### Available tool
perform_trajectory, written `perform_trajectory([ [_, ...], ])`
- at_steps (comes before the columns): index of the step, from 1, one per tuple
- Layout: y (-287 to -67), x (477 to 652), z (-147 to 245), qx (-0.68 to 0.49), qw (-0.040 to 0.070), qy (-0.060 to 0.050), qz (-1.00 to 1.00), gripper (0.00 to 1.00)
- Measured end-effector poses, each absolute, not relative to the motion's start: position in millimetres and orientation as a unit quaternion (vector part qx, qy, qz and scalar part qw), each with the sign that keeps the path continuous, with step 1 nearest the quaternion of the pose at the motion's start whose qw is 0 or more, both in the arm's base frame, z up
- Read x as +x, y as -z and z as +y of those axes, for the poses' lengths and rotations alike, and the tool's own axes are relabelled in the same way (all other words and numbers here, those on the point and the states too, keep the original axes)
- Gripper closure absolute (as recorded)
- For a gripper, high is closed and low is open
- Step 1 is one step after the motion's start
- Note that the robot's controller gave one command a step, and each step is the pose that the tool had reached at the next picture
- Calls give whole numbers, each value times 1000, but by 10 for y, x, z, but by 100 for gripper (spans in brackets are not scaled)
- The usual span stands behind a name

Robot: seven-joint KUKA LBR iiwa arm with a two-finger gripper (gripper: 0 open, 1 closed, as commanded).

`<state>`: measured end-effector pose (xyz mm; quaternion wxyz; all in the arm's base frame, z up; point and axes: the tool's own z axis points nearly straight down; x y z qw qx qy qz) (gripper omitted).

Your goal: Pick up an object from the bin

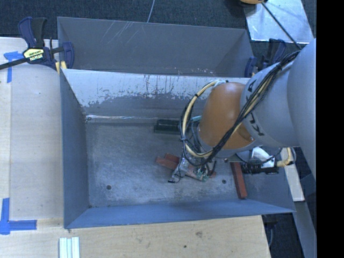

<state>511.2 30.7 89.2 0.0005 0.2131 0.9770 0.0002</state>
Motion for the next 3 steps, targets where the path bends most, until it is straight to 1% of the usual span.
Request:
perform_trajectory([
  [2, -1125, 5123, 305, 213, 2, -1, 977, 100],
  [3, -1428, 5123, 301, 211, 1, 0, 977, 100],
])
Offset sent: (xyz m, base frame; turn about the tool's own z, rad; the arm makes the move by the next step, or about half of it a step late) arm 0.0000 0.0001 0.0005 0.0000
